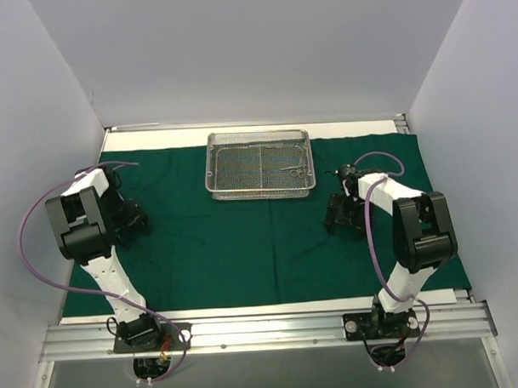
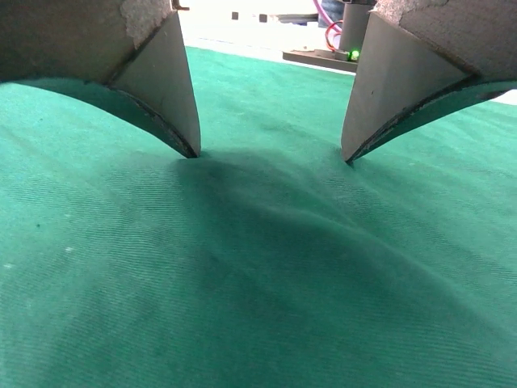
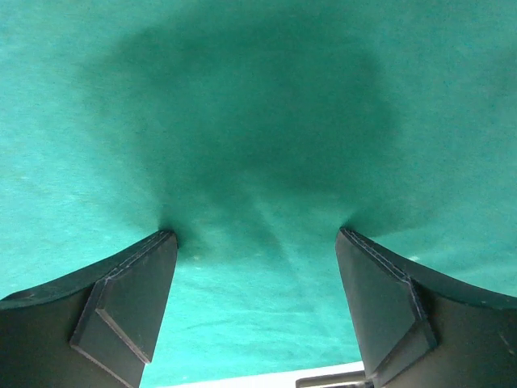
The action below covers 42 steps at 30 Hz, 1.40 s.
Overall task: Open and lay out the surgical kit
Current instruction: Smooth out the surgical kit at the center of the board, then pick up the container from the surgical kit.
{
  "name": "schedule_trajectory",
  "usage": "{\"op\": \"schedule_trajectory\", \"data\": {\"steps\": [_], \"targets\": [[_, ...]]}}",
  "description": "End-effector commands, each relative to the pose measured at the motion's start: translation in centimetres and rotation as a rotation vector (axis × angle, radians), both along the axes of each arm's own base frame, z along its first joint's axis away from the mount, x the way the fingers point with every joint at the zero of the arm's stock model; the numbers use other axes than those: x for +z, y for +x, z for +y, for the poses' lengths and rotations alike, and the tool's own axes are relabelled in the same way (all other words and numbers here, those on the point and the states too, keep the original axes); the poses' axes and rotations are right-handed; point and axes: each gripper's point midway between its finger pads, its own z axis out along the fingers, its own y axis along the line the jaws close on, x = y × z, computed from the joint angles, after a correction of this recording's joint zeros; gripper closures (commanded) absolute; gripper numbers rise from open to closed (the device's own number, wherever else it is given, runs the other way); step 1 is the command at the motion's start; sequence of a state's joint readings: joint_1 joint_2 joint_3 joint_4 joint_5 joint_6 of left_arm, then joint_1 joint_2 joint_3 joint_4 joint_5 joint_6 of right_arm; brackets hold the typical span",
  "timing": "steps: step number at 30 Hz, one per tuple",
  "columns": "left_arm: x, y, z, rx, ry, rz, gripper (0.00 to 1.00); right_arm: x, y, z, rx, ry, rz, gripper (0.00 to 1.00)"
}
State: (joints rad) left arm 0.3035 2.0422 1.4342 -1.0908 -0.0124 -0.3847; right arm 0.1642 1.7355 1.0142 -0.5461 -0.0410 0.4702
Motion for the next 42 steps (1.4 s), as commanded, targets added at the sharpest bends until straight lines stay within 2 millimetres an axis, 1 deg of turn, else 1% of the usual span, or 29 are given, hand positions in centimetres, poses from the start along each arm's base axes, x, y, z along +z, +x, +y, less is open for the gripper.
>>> {"op": "schedule_trajectory", "data": {"steps": [1,2,3,4,8,10,13,15,16,18,19,21,23,25,27,28,29,30,31,32,33,34,35,36,37,38,39,41,42], "targets": [[1.5,0.7,2.5,-0.009,0.119,-0.055,0.2,1.1,-1.8,-2.5,0.022,-0.133,0.06,0.19],[2.0,0.8,2.6,-0.011,0.126,-0.058,0.2,1.9,-1.1,-2.3,0.03,-0.131,0.032,0.18],[2.9,1.6,3.0,-0.012,0.138,-0.089,0.2,2.4,-0.5,-1.8,0.043,-0.121,0.015,0.19],[3.6,2.1,2.9,-0.017,0.138,-0.11,0.2,3.4,0.9,-1.3,0.055,-0.103,-0.023,0.19],[5.9,3.8,1.9,-0.041,0.128,-0.166,0.2,4.7,3.7,0.1,0.096,-0.059,-0.076,0.18],[6.3,4.3,1.5,-0.042,0.121,-0.191,0.2,4.7,4.7,0.4,0.108,-0.053,-0.094,0.18],[6.0,5.7,0.5,-0.038,0.073,-0.237,0.19,4.1,6.4,0.7,0.124,-0.053,-0.106,0.18],[6.1,7.4,0.1,-0.034,0.036,-0.281,0.19,3.3,7.4,0.9,0.128,-0.047,-0.109,0.18],[5.3,7.8,0.2,-0.029,0.029,-0.269,0.19,3.0,7.9,1.1,0.128,-0.045,-0.117,0.18],[4.7,9.0,0.4,-0.016,0.024,-0.273,0.19,1.5,7.8,1.0,0.132,-0.049,-0.085,0.18],[3.1,9.0,0.5,-0.017,0.021,-0.236,0.19,1.0,7.9,1.0,0.133,-0.052,-0.08,0.18],[2.1,9.2,1.1,-0.017,0.038,-0.205,0.19,-0.2,7.2,0.6,0.135,-0.067,-0.048,0.19],[0.7,8.8,1.7,-0.02,0.056,-0.162,0.19,-0.8,6.7,0.0,0.135,-0.089,-0.028,0.19],[0.1,8.9,2.2,-0.023,0.058,-0.155,0.19,-0.9,6.1,-0.9,0.131,-0.11,-0.012,0.19],[0.1,9.0,2.7,-0.031,0.074,-0.157,0.19,-0.2,6.1,-1.3,0.135,-0.131,-0.021,0.18],[0.3,9.0,3.0,-0.03,0.082,-0.16,0.19,0.4,6.3,-1.5,0.141,-0.142,-0.035,0.19],[0.6,9.1,3.0,-0.03,0.083,-0.167,0.18,1.2,7.2,-1.6,0.142,-0.155,-0.062,0.18],[1.1,9.4,3.0,-0.031,0.084,-0.181,0.18,1.9,7.7,-1.5,0.147,-0.153,-0.077,0.18],[2.3,9.8,3.1,-0.03,0.091,-0.214,0.17,2.7,8.1,-1.4,0.148,-0.153,-0.092,0.18],[3.2,10.2,2.9,-0.03,0.09,-0.242,0.16,4.3,9.8,-1.0,0.144,-0.144,-0.146,0.18],[4.1,10.5,2.8,-0.022,0.087,-0.269,0.13,5.2,10.5,-0.7,0.143,-0.131,-0.165,0.18],[6.2,11.2,2.9,-0.017,0.092,-0.32,0.11,6.1,11.3,-0.4,0.144,-0.122,-0.188,0.18],[7.3,11.7,2.3,-0.018,0.074,-0.355,0.08,7.0,12.2,-0.2,0.139,-0.117,-0.214,0.18],[8.5,12.2,1.9,-0.017,0.058,-0.39,0.06,9.2,14.0,0.1,0.129,-0.109,-0.273,0.18],[10.1,12.7,1.5,-0.026,0.05,-0.438,0.06,10.1,14.8,0.3,0.126,-0.102,-0.301,0.18],[11.6,13.7,0.7,-0.044,0.017,-0.502,0.06,10.8,15.6,0.7,0.129,-0.087,-0.322,0.18],[12.5,14.4,-0.5,-0.076,-0.008,-0.542,0.06,12.3,17.1,1.8,0.159,-0.041,-0.378,0.17],[14.8,16.3,-2.3,-0.126,-0.047,-0.653,0.06,12.7,18.6,3.0,0.197,0.01,-0.417,0.16],[15.4,17.1,-4.7,-0.19,-0.089,-0.692,0.06,12.8,19.3,3.6,0.212,0.028,-0.437,0.16]]}}
